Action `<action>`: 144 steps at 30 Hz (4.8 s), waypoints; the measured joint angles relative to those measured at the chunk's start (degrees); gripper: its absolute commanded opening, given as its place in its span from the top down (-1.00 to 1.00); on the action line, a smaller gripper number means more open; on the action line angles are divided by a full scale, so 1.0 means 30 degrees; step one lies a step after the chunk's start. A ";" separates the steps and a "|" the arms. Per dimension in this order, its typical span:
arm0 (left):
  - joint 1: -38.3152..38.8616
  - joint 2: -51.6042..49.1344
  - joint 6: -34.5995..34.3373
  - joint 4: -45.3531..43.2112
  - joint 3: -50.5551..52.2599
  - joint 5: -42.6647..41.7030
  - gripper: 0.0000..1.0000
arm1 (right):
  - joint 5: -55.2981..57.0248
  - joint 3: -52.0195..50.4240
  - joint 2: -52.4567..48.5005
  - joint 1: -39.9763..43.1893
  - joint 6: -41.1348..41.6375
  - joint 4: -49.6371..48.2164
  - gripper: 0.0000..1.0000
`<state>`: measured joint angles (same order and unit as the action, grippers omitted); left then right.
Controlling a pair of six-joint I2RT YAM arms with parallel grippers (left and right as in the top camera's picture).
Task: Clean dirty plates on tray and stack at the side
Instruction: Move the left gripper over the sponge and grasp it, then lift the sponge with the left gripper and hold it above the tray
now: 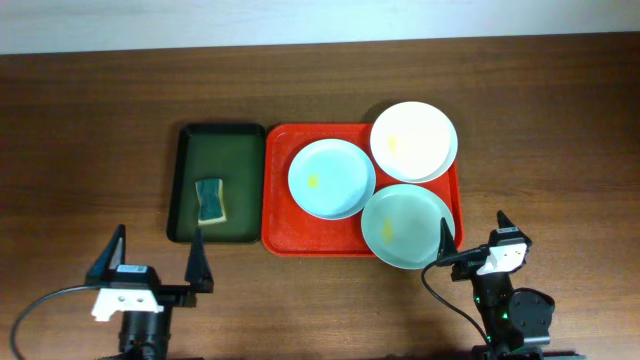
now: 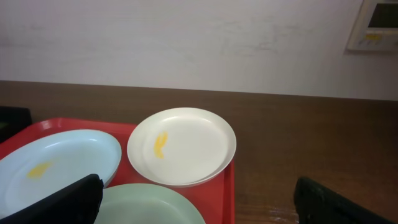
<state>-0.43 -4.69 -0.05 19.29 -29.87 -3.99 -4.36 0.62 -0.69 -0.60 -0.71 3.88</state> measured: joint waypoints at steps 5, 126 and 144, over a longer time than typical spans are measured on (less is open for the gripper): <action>0.0000 -0.3978 0.0007 0.3249 -0.4532 -0.0211 -0.99 | 0.0000 0.0000 -0.0007 0.0000 0.0007 0.0000 -0.97; 0.0015 -2.4866 -0.3213 0.7125 -1.2903 0.0765 1.00 | 0.0000 0.0000 -0.0022 0.0000 0.0000 0.0000 -0.97; 0.1938 -3.2720 -0.2550 0.4969 -1.2903 0.0648 1.00 | 0.0000 0.0000 -0.0022 0.0000 0.0000 0.0000 -0.97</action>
<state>5.39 -102.85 -7.70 34.20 -68.58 -2.04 -4.36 0.62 -0.75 -0.60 -0.71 3.88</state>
